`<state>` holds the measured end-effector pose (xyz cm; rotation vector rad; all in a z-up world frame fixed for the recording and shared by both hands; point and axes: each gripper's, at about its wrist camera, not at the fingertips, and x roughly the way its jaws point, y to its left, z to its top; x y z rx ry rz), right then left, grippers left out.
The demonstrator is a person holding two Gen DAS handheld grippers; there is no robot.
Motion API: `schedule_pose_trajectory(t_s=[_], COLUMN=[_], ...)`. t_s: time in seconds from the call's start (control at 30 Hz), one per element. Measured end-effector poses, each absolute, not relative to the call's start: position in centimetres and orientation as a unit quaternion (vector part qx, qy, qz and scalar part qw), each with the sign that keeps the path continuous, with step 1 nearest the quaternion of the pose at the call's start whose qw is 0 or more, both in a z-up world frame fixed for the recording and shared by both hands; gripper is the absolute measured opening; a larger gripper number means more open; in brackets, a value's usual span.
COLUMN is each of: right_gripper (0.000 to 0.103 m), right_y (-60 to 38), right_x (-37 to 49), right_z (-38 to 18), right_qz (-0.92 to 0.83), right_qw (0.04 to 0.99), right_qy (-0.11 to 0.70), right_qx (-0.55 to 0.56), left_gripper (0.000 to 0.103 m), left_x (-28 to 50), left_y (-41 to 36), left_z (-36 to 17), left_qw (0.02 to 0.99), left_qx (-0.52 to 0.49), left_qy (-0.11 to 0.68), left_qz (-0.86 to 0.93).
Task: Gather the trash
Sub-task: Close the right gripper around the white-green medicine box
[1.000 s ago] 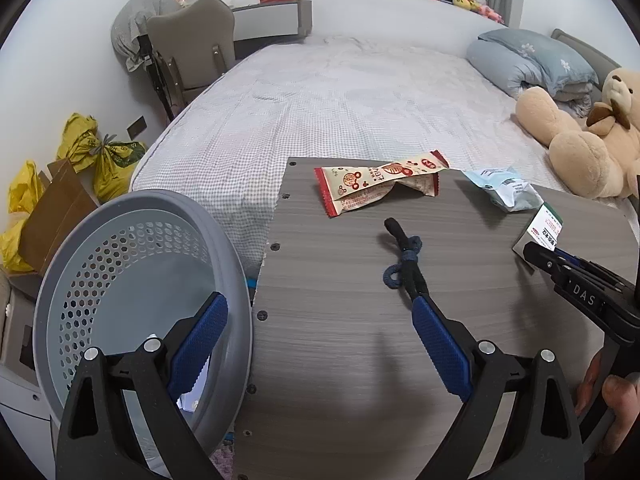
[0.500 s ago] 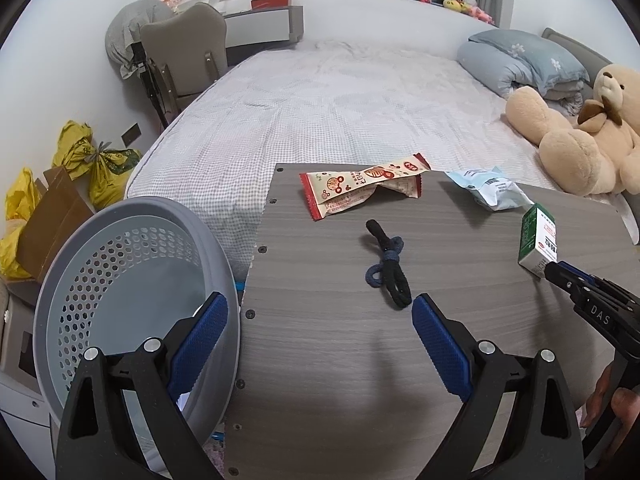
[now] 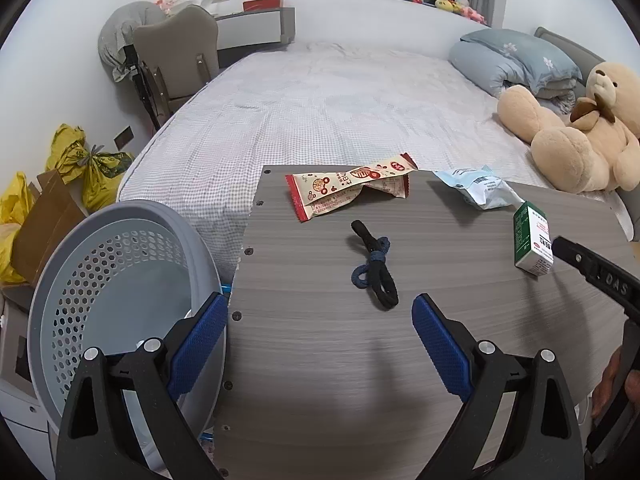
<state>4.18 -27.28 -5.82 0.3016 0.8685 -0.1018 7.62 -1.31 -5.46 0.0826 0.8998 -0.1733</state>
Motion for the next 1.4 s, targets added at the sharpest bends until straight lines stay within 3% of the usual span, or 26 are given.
schedule_pose_trajectory(t_s=[0.17, 0.23, 0.67, 0.7, 0.77, 1.4], right_gripper=[0.053, 0.06, 0.06, 0.058, 0.042, 0.036], right_y=[-26.5, -26.4, -25.8, -25.8, -25.7, -25.3], right_x=[6.7, 7.5, 9.3, 9.2, 9.1, 4.5], right_z=[-6.1, -6.3, -8.4, -8.4, -8.5, -6.8], right_qz=[-0.065, -0.081, -0.105, -0.102, -0.096, -0.014], right_qw=[0.888, 0.885, 0.865, 0.866, 0.867, 0.892], right_qy=[0.431, 0.436, 0.47, 0.468, 0.469, 0.43], right_qx=[0.146, 0.146, 0.141, 0.14, 0.137, 0.138], left_gripper=[0.092, 0.092, 0.092, 0.092, 0.092, 0.092], left_x=[7.8, 7.9, 8.2, 8.2, 8.2, 9.7], left_y=[-0.9, -0.7, 0.0, 0.0, 0.0, -3.2], left_z=[-5.4, -5.5, -5.7, -5.7, -5.8, -7.7], left_qw=[0.897, 0.897, 0.895, 0.895, 0.895, 0.883], left_qx=[0.034, 0.032, 0.027, 0.027, 0.027, 0.035], left_qy=[0.433, 0.434, 0.439, 0.439, 0.439, 0.459], left_qz=[-0.081, -0.08, -0.079, -0.08, -0.08, -0.088])
